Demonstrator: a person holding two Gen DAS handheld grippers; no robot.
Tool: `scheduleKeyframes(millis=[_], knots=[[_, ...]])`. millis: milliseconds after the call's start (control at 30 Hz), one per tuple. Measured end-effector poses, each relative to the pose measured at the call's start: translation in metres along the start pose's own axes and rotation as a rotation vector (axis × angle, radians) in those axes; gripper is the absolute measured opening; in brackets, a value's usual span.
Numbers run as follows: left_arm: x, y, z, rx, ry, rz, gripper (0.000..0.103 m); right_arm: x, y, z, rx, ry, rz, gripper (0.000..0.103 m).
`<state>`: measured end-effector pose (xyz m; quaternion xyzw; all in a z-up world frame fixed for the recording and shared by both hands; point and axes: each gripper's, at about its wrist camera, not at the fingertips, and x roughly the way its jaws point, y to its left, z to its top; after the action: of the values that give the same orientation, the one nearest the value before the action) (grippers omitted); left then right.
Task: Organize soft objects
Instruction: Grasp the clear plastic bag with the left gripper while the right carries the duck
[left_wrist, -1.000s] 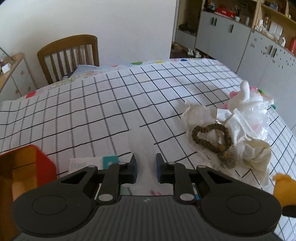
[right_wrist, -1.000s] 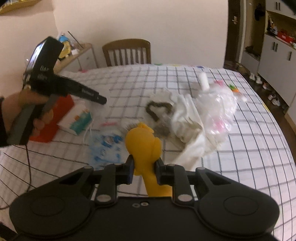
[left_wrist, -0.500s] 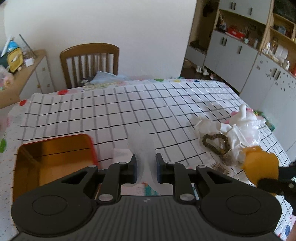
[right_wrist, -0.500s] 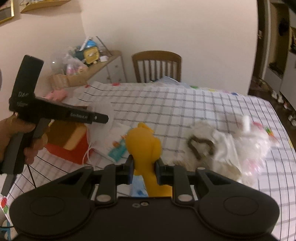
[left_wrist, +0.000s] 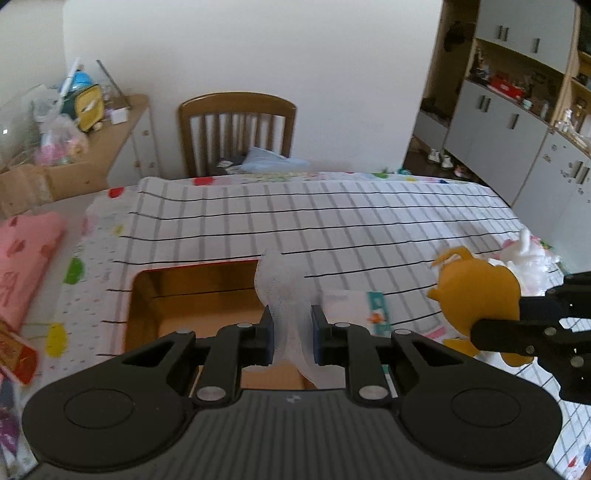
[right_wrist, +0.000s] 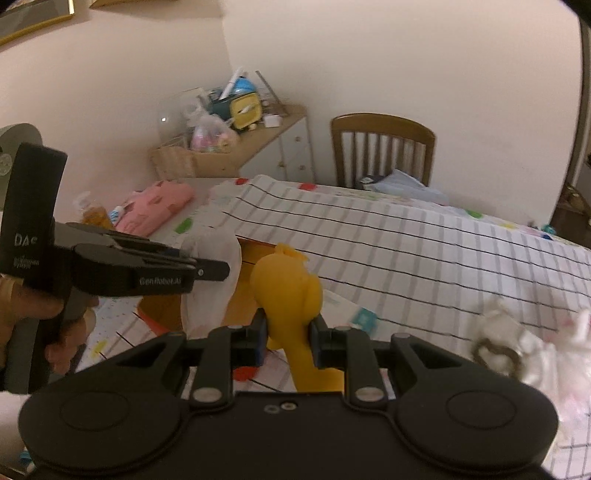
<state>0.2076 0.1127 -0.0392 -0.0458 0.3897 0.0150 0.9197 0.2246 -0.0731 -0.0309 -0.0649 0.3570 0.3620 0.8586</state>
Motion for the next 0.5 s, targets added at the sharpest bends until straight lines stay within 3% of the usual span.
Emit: scheduleKeyframes(millis=[500], knots=[[0.008, 0.062, 0.016, 0.006, -0.002, 0.149, 0.019, 0.078, 0.051, 0.047, -0.033, 0.055, 0.064, 0.022]])
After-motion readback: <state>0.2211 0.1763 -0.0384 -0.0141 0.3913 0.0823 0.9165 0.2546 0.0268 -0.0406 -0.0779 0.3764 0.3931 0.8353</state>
